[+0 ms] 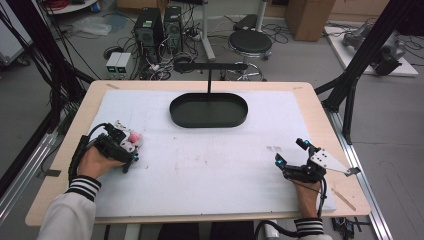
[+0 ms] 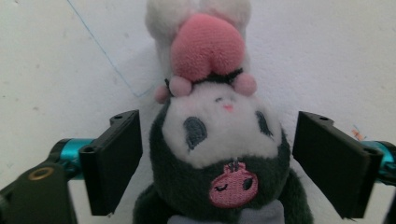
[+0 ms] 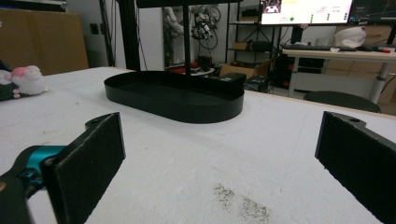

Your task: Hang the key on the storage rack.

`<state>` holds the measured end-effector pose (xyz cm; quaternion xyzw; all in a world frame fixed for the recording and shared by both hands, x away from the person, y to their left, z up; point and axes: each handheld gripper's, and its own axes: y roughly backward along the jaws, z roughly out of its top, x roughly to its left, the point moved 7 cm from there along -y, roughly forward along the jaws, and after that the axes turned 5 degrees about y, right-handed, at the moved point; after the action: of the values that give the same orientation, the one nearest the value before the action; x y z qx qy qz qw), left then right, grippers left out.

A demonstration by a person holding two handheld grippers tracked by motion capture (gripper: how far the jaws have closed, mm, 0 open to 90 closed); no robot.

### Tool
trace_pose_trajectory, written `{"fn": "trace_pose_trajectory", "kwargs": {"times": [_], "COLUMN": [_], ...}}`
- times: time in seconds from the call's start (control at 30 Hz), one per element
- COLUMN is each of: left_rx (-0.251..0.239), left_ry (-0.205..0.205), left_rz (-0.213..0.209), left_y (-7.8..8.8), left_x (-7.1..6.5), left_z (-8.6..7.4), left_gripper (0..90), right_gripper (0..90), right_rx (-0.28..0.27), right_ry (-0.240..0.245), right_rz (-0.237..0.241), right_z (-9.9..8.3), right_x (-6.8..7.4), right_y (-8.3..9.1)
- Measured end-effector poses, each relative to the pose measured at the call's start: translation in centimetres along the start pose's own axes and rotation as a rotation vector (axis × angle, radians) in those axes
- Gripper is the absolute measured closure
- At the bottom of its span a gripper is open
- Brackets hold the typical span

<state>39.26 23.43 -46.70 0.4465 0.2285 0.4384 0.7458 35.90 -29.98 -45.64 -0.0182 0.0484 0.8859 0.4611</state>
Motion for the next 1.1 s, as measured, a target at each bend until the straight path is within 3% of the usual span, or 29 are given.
{"fn": "trace_pose_trajectory", "kwargs": {"times": [0.07,0.2,0.37,0.47,0.63,0.73,1.1], "left_rx": [0.003,0.004,-0.005,-0.006,-0.019,-0.032,-0.137], "left_ry": [0.005,0.020,0.002,-0.012,-0.001,-0.023,-0.030], "left_rz": [-0.007,-0.005,0.006,0.017,0.011,0.026,-0.054], "left_y": [-0.1,-0.1,0.1,0.1,0.2,0.3,1.6], "left_x": [-0.1,0.0,0.0,-0.1,0.0,0.1,0.0], "left_z": [0.0,0.0,0.0,0.0,0.1,0.2,1.2], "left_gripper": [27.3,33.7,44.2,46.1,48.8,49.1,49.2], "right_gripper": [0.5,0.5,0.5,0.5,0.5,0.5,0.5], "right_rx": [-0.001,-0.001,-0.001,-0.002,-0.002,-0.005,-0.005], "right_ry": [0.000,-0.001,-0.001,-0.004,-0.004,-0.006,-0.019], "right_rz": [-0.001,0.000,0.000,0.001,0.001,0.001,-0.001], "right_z": [0.0,0.0,0.0,0.0,0.0,0.0,0.1], "right_x": [0.0,0.0,0.0,0.0,0.0,0.0,-0.2], "right_y": [0.0,0.0,0.0,0.0,0.0,0.0,0.0]}}
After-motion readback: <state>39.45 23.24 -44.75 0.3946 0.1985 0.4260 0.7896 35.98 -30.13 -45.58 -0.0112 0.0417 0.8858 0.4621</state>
